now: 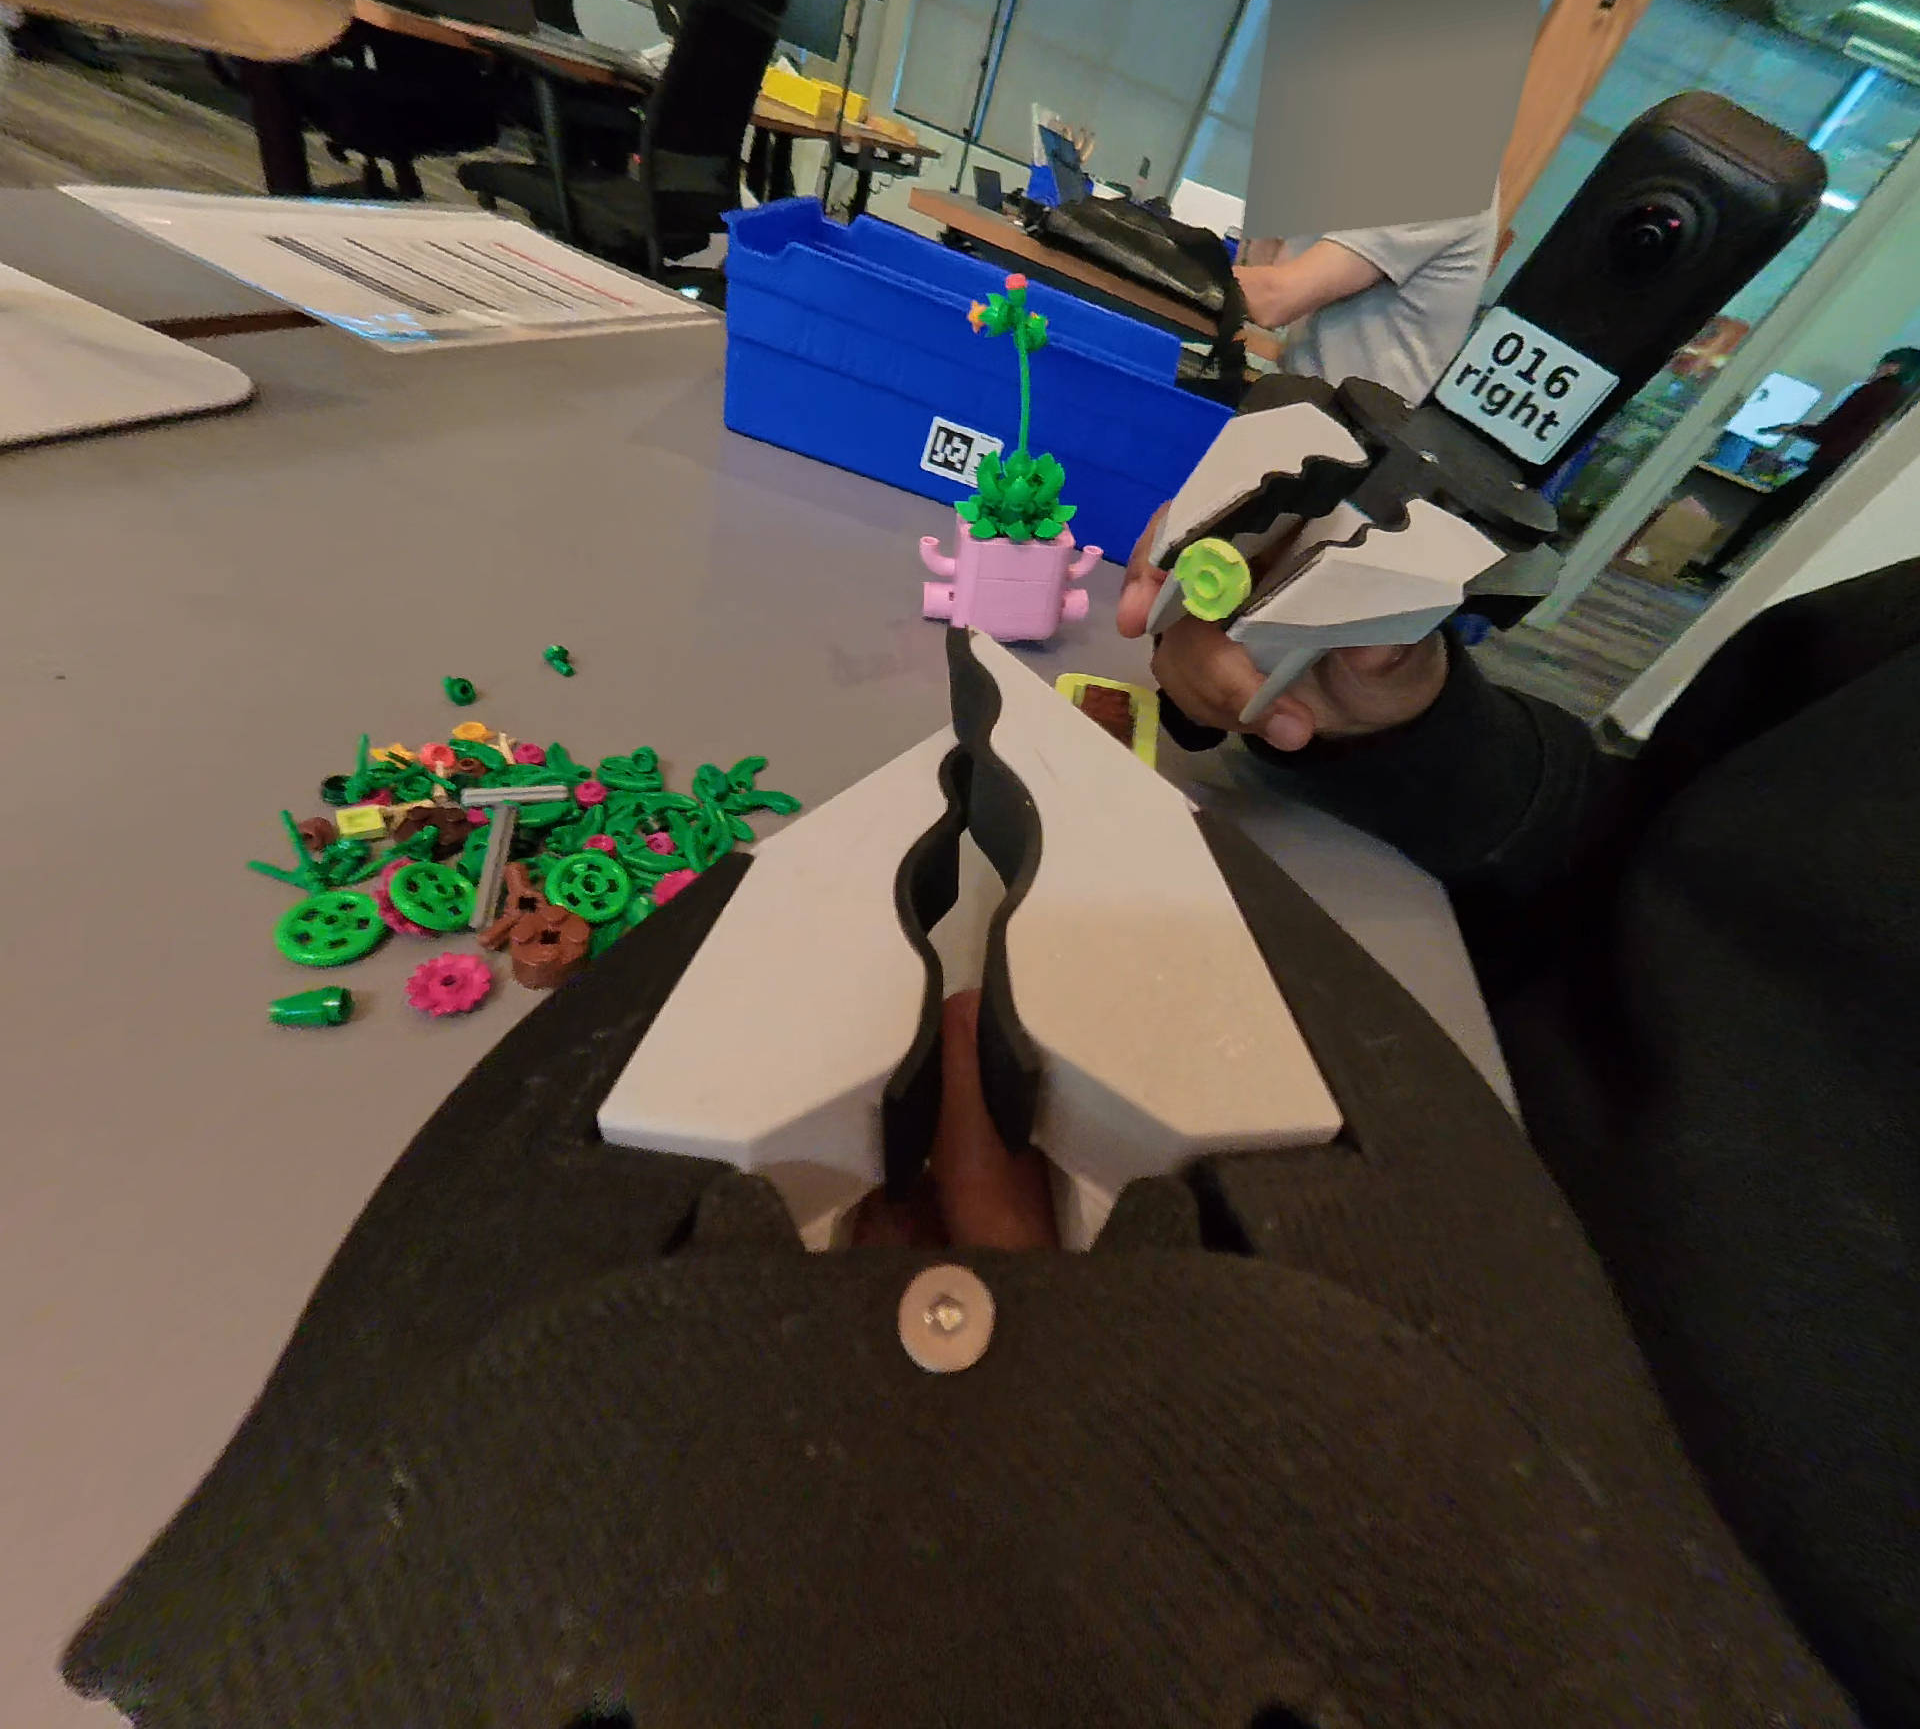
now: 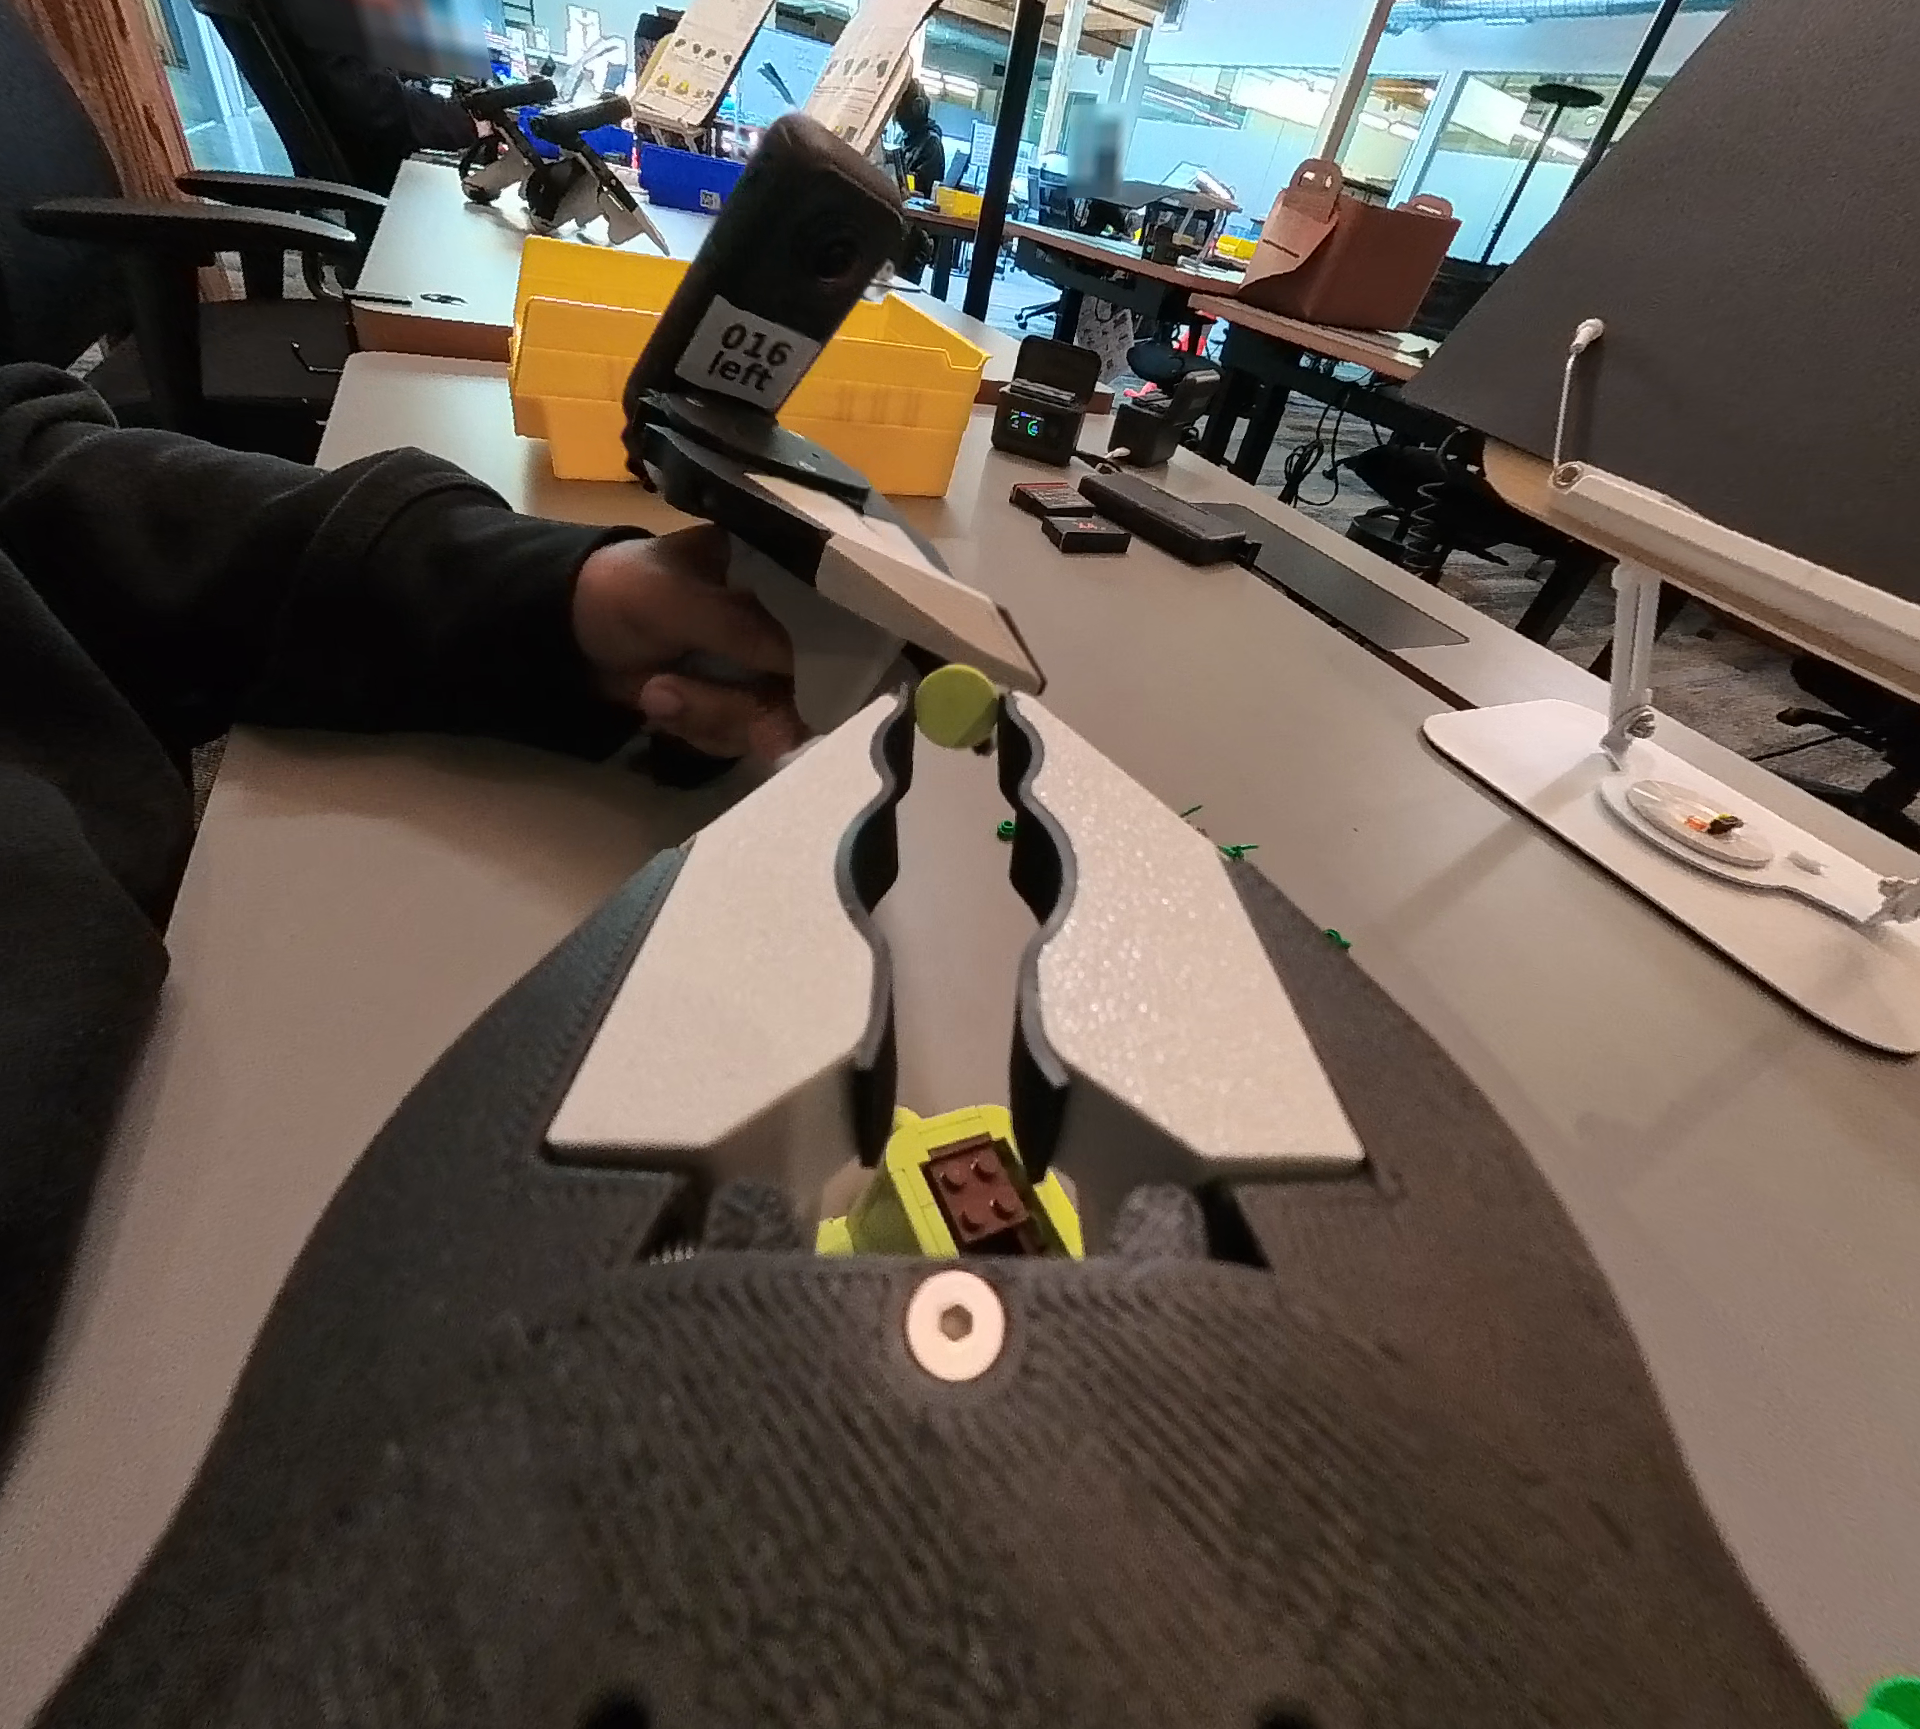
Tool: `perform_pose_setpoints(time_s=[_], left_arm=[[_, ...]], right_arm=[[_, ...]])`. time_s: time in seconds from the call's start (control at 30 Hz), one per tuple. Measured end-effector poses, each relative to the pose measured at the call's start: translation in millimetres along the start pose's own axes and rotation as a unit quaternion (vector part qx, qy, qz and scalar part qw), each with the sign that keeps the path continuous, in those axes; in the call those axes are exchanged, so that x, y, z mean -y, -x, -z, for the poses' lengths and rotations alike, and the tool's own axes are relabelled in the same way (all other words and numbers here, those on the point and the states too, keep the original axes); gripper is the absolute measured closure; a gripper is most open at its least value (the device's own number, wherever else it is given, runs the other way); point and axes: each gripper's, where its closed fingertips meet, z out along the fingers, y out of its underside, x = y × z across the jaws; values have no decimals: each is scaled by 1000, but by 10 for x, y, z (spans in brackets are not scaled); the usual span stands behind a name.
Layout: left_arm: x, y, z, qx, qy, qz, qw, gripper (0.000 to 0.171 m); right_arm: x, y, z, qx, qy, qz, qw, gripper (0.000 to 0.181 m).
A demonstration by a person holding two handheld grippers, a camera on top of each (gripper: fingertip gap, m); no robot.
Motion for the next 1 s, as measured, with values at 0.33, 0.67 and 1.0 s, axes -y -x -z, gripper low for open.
perform_pose_setpoints(time_s=[0.33,0.67,1.0], left_arm=[[56,66,5,80,-1,-110,991,171],[-116,-30,-97,76,61,-145,985,103],[-149,38,-121,96,70,-142,983,90]], right_arm=[[-9,-1,-2,-2,3,4,1000,167],[-12,-17,-1,-6,4,4,1000,167],[-17,-40,4,-11,4,5,1000,167]])
